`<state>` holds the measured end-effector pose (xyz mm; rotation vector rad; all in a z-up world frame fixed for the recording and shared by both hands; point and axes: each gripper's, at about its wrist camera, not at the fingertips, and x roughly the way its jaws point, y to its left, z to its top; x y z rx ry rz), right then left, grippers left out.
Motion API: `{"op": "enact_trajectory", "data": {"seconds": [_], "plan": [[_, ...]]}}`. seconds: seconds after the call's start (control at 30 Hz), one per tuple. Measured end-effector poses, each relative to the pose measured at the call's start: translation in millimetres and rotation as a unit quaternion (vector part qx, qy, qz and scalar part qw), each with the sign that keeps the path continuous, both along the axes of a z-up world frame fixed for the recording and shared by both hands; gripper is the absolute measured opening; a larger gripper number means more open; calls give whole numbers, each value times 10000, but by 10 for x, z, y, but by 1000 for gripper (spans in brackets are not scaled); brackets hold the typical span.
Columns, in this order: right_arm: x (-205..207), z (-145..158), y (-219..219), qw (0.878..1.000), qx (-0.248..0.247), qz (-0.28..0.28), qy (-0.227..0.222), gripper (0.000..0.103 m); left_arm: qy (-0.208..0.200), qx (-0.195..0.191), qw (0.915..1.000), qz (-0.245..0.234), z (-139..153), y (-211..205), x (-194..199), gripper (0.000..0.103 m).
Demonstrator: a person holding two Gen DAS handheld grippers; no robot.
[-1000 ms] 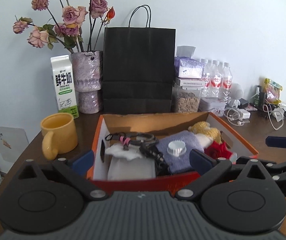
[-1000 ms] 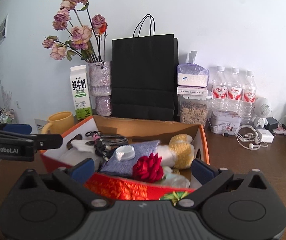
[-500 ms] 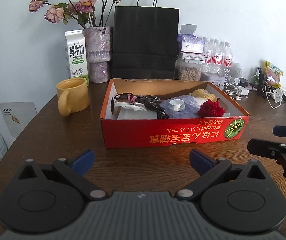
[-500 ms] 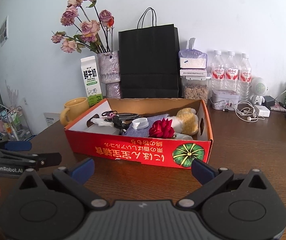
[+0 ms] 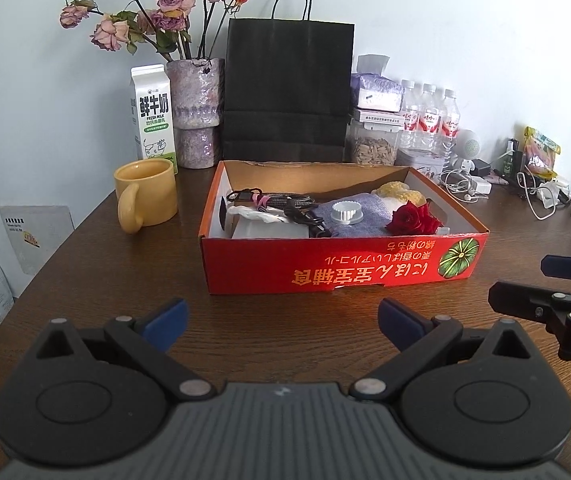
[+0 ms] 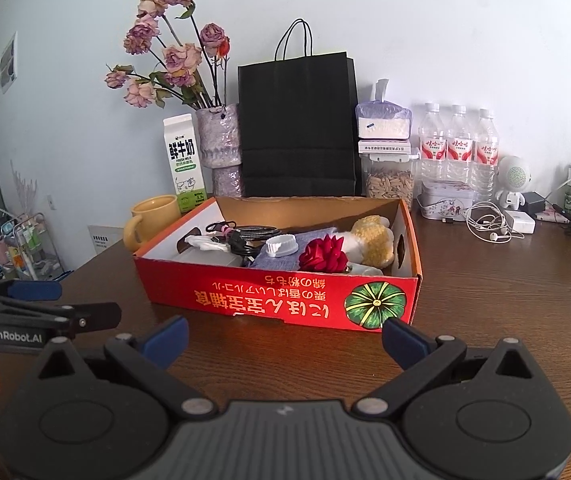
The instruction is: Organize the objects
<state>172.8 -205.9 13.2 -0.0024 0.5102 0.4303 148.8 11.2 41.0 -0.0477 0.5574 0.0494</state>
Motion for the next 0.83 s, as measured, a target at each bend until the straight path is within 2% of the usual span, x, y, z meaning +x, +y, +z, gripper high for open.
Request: {"op": "enact_trajectory", "data": {"seconds": [0.83], "plan": [[-44, -13, 23, 10000, -10, 16, 47, 103, -75, 32, 10000, -6, 16, -28, -75, 103]]}}
